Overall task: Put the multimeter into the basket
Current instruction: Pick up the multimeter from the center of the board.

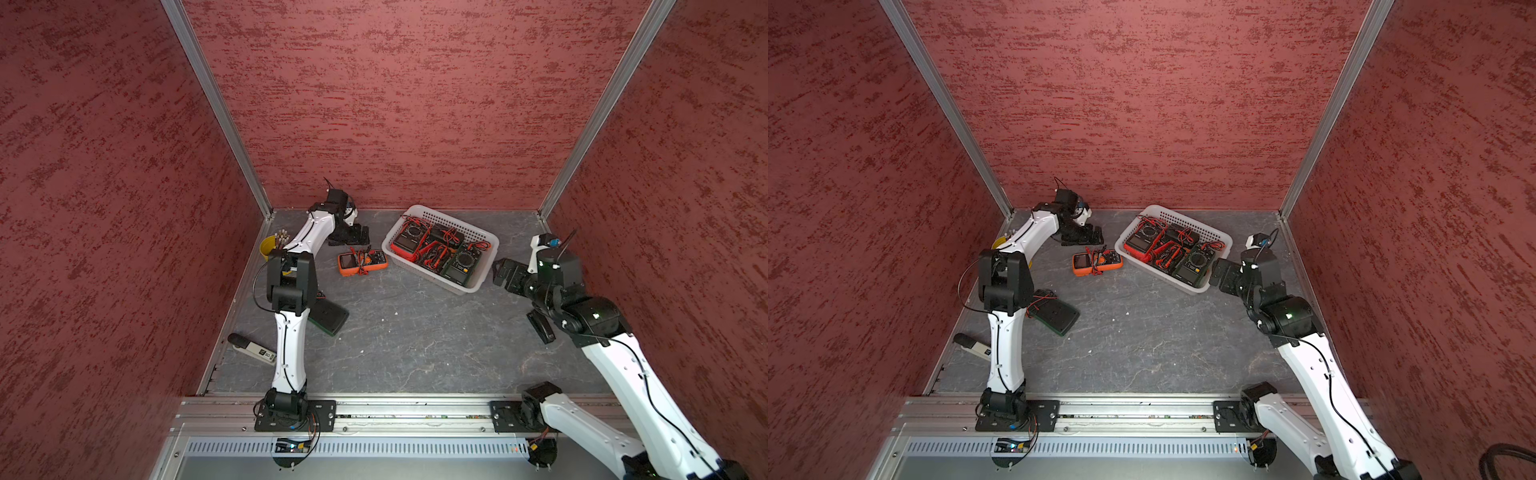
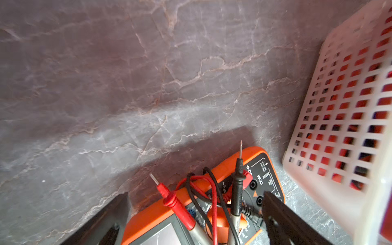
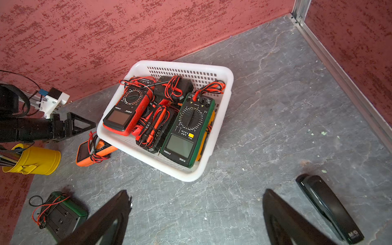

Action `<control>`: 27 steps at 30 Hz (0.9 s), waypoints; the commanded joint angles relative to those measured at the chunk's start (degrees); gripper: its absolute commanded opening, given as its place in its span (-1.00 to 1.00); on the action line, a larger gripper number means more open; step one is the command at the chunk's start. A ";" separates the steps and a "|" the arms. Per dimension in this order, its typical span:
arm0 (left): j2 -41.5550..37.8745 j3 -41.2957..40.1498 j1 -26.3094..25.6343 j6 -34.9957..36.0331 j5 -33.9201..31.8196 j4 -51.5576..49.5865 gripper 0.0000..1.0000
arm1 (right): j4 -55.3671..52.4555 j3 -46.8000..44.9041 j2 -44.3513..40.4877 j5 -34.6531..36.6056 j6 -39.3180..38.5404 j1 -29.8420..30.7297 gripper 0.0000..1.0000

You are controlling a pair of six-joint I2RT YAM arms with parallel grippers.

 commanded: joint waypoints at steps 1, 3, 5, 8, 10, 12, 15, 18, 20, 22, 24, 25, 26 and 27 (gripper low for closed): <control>0.65 -0.59 -0.37 0.96 0.52 -1.54 0.99 | 1.46 -0.49 -1.08 -0.42 0.57 0.02 0.98; -0.29 -2.47 -0.43 0.73 1.28 -0.39 0.99 | 1.54 -0.58 -1.21 -0.51 0.56 0.00 0.98; -1.30 -4.25 -0.61 0.34 2.56 0.63 0.99 | 1.64 -0.76 -1.26 -0.46 0.60 0.02 0.98; -2.51 -6.28 -1.11 0.16 3.53 1.28 0.99 | 1.72 -1.25 -1.68 -0.55 0.76 -0.01 0.98; -3.22 -7.48 -1.63 0.02 3.20 1.37 0.99 | 1.72 -1.47 -1.93 -0.53 0.79 0.01 0.98; -3.87 -8.58 -2.29 0.02 3.13 1.44 0.99 | 1.58 -1.67 -2.20 -0.57 0.78 -0.03 0.98; -5.06 -10.84 -3.23 -0.06 2.69 2.04 0.99 | 0.78 -1.37 -2.35 -0.43 0.64 0.01 0.98; -7.11 -14.22 -3.83 -0.84 2.59 3.87 0.99 | 0.10 -1.19 -2.83 -0.17 0.60 -0.03 0.98; -8.98 -17.32 -4.20 -1.50 2.59 5.67 0.99 | -0.10 -1.22 -3.34 -0.02 0.62 -0.04 0.98; -10.76 -19.98 -4.45 -2.20 2.27 6.90 0.99 | -0.30 -1.28 -3.52 0.14 0.53 0.01 0.98; -12.31 -22.43 -4.82 -2.88 1.74 8.18 0.99 | -0.30 -1.33 -3.69 0.17 0.69 0.01 0.98; -13.17 -23.83 -4.97 -3.20 1.50 8.82 0.99 | -0.30 -1.46 -3.63 0.19 0.66 -0.06 0.98; -13.79 -24.93 -5.23 -3.32 1.32 9.45 0.99 | -0.13 -1.55 -3.55 0.07 0.69 0.02 0.98; -14.42 -26.01 -5.50 -3.71 1.13 9.99 0.99 | -0.05 -1.59 -3.59 0.00 0.91 0.02 0.98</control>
